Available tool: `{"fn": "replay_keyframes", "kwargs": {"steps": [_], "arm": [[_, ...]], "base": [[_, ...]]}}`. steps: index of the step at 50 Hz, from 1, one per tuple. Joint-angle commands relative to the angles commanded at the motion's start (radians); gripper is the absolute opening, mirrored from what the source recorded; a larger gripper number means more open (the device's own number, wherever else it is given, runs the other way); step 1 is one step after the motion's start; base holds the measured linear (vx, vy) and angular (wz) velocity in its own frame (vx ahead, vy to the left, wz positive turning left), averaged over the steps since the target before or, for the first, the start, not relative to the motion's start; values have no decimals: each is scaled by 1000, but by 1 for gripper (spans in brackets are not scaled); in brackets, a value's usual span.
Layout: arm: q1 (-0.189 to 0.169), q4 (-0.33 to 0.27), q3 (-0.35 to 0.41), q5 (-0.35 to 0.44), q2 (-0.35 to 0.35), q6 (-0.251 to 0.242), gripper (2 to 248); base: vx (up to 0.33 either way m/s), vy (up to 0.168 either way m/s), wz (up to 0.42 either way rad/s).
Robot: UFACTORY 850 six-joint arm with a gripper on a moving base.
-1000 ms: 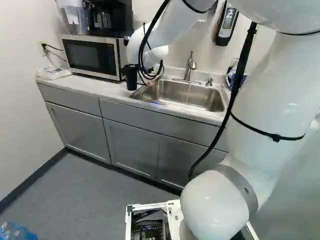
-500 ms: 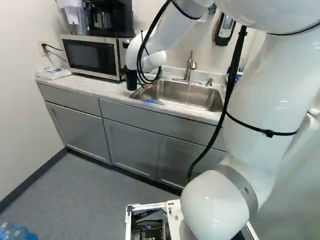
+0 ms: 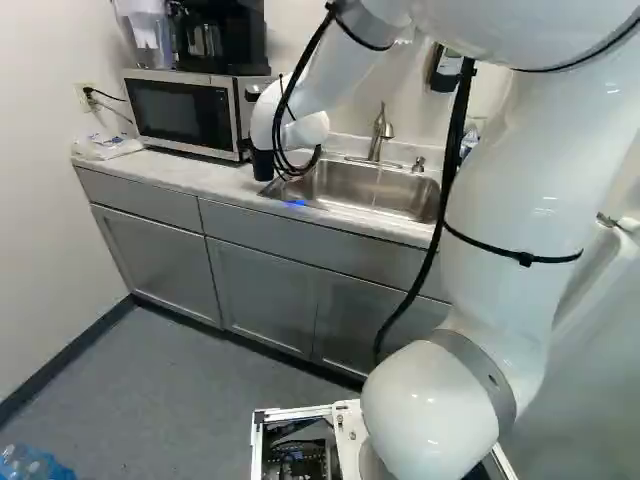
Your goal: Rinse the cup and place it in the tray
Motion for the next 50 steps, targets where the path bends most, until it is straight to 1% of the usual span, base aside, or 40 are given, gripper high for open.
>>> {"fn": "replay_keyframes", "kwargs": {"steps": [50], "arm": [[5, 0, 32, 222, -72, 0, 247]], "base": [[0, 0, 0]]}}
